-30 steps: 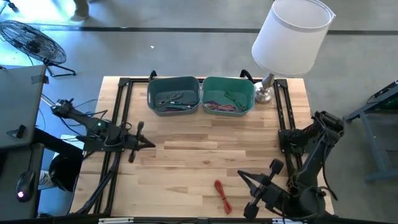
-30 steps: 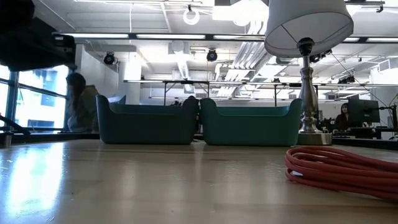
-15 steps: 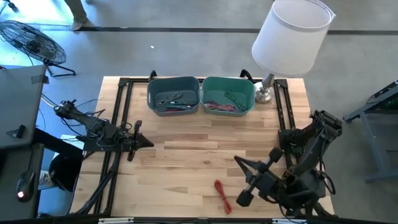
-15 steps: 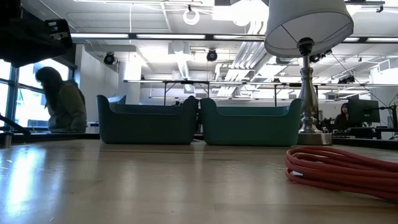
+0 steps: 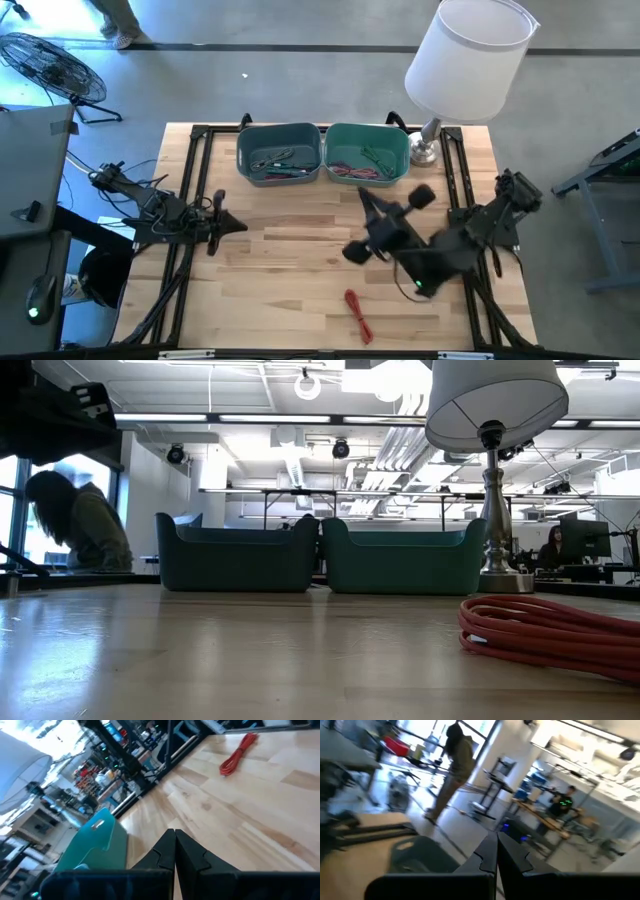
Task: Pick & Place USB Port
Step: Put the orange USB cable into the green bin
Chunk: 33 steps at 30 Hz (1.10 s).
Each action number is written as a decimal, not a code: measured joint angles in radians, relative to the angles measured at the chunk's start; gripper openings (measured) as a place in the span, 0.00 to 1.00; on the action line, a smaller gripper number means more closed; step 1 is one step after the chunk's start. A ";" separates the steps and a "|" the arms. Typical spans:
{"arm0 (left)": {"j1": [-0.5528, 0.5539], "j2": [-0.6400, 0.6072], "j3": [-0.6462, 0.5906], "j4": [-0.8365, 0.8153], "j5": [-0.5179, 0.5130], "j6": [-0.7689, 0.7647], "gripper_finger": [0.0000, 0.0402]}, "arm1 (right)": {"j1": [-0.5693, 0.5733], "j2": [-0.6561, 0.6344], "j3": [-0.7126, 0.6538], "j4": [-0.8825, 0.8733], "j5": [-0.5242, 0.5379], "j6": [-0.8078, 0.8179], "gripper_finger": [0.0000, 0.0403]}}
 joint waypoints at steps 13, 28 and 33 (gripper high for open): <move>0.000 0.000 -0.003 0.048 -0.019 0.072 0.00 | -0.130 -0.001 0.049 -0.211 -0.192 0.053 0.00; 0.160 0.003 0.000 0.007 0.121 0.039 0.00 | -0.339 0.054 0.049 -1.000 -1.064 1.077 0.00; 0.315 0.003 0.000 -0.001 0.284 0.038 0.00 | -0.340 0.104 0.048 -1.245 -1.169 1.333 0.00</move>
